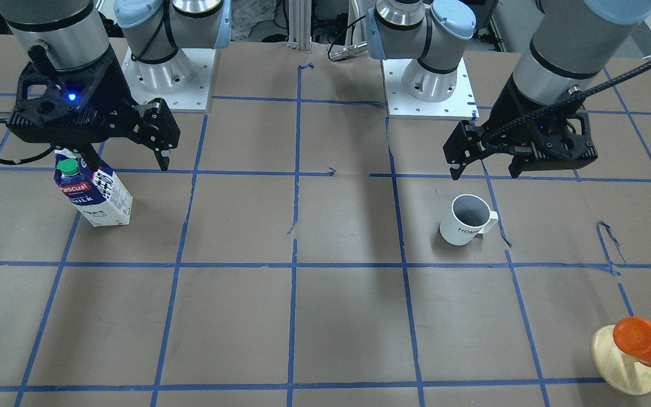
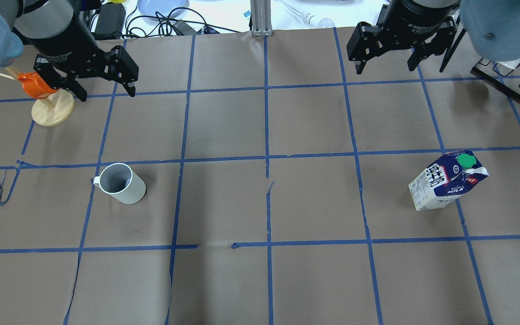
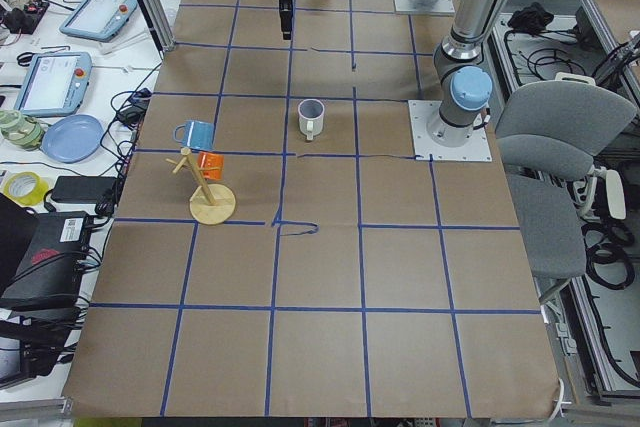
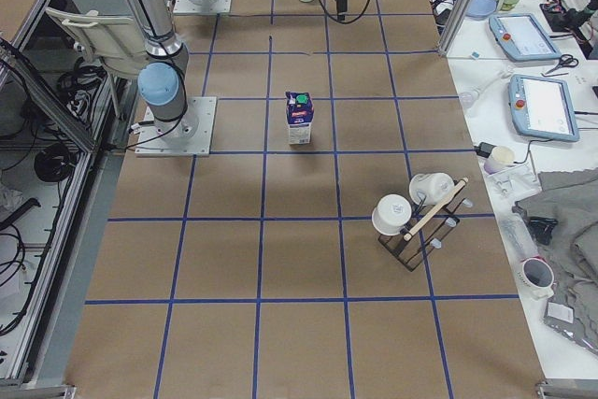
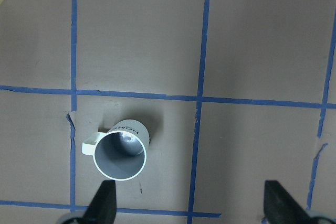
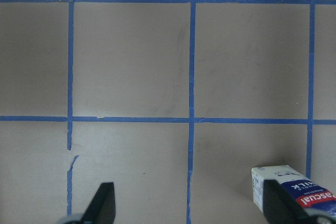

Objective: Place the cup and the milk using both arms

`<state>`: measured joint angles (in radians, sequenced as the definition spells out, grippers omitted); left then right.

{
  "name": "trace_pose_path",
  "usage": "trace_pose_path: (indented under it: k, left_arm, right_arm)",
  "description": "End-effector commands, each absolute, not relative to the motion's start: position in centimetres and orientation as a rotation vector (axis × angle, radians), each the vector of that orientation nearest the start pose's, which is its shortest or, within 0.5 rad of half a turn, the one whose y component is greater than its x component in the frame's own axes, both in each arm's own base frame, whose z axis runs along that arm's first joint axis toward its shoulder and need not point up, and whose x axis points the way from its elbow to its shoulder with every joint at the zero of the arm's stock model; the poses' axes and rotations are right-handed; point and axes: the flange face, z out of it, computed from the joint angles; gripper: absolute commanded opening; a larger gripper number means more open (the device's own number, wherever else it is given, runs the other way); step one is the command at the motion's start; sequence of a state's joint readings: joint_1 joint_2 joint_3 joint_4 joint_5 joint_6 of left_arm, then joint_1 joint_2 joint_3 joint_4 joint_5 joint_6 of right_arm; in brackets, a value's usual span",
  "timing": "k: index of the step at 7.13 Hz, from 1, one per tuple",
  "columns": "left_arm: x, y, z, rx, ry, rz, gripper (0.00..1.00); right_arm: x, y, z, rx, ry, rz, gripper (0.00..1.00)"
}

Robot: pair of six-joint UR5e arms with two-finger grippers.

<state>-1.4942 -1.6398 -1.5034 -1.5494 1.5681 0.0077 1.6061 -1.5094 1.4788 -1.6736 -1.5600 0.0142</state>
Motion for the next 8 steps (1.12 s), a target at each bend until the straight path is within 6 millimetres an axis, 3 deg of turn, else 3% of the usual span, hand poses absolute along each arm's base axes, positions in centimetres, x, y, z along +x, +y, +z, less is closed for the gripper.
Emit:
trace_pose_path:
  k: [1,8]
  left_arm:
    - [-9.20,-53.14,49.45,-0.113,3.145,-0.051,1.00]
    - [-9.31,-52.56,49.71,-0.106,3.136,-0.058,1.00]
  right_arm:
    - [15.30,-52.51,51.33,-0.032,3.120,-0.208,1.00]
    - [15.31,-52.51,51.33,-0.037,3.119,-0.208,1.00]
